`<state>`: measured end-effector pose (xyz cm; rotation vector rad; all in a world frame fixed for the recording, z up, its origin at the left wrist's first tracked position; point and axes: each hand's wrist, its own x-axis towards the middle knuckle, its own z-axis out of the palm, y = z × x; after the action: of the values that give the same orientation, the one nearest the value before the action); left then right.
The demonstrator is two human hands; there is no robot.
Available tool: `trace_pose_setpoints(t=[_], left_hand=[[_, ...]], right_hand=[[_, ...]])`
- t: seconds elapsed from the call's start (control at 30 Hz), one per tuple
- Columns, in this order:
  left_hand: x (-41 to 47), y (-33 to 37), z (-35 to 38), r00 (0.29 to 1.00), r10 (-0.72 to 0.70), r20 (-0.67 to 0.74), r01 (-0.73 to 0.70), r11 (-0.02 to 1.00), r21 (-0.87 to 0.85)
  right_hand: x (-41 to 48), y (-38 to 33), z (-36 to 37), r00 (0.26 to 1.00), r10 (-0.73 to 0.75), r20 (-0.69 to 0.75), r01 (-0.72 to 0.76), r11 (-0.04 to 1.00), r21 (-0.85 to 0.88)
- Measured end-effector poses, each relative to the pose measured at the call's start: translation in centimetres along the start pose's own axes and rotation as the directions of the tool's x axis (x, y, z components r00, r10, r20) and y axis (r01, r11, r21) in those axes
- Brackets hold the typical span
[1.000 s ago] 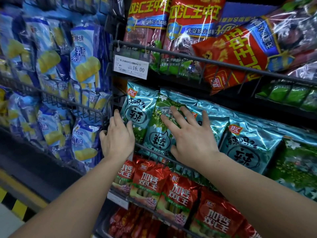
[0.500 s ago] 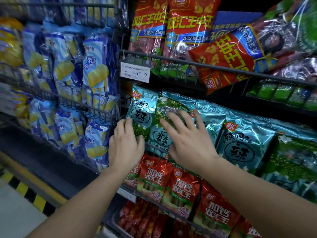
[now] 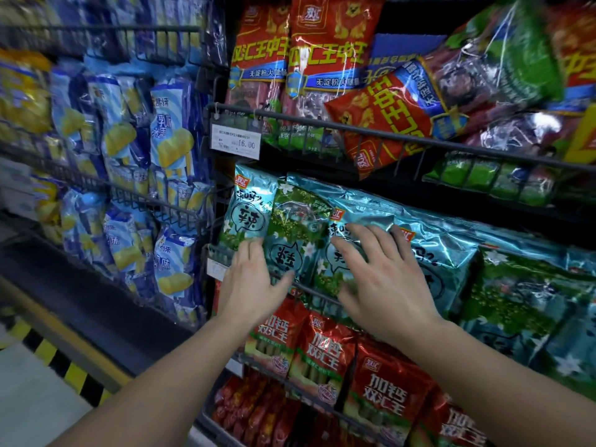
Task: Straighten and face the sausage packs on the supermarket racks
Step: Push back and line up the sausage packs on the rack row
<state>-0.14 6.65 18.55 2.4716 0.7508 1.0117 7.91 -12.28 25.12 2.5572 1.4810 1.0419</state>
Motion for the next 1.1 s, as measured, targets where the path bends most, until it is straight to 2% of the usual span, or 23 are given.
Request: trace_pose_setpoints(t=[0.1,0.27,0.4,0.5,0.6,0.7,0.8,0.87,0.97,1.1], left_hand=[[1.0,1.6,1.3,0.995,-0.090,0.053,0.089,0.996,0.025],[3.0,3.2,2.0,0.973,-0.228,-0.035,0.230,0.971,0.067],[3.5,3.3,2.3,0.964,-0.259,-0.061,0.254,0.964,-0.082],[3.5,3.5,1.7,0.967,-0.222,-0.127,0.179,0.943,-0.282],[3.6,3.9,0.3,0.972,-0.096,-0.216,0.019,0.943,-0.331],[3.8,4.1,-1.6,0.958,0.060,-0.281,-0.135,0.958,-0.253],[3.9,3.8,-3.4,0.926,0.232,-0.296,-0.258,0.965,-0.050],[4.1,3.2,-4.4,0.904,0.355,-0.239,-0.327,0.933,0.150],[4.6,2.4,-5.5,0.835,0.540,-0.107,-0.466,0.798,0.382],[5.3,2.3,-6.7,0.650,0.758,0.045,-0.647,0.522,0.555]], right_hand=[[-1.5,1.1,-0.2,1.000,0.015,-0.005,-0.015,1.000,0.023],[-2.1,2.5,-0.8,1.000,0.016,-0.023,-0.015,0.998,0.053],[-1.7,2.4,-1.0,0.999,0.043,-0.031,-0.040,0.995,0.096],[-1.8,2.3,-0.9,0.999,0.042,-0.012,-0.041,0.991,0.128],[-1.6,2.3,-1.1,0.998,0.062,-0.010,-0.060,0.983,0.171],[-1.4,1.8,-1.7,0.989,0.143,-0.030,-0.129,0.949,0.287],[-1.2,1.0,-2.4,0.960,0.271,-0.075,-0.208,0.863,0.461],[-0.8,0.5,-2.8,0.928,0.357,-0.104,-0.236,0.782,0.577],[0.6,-0.1,-3.2,0.899,0.418,-0.129,-0.250,0.733,0.633],[2.6,-0.8,-3.4,0.945,0.328,-0.005,-0.269,0.784,0.560]])
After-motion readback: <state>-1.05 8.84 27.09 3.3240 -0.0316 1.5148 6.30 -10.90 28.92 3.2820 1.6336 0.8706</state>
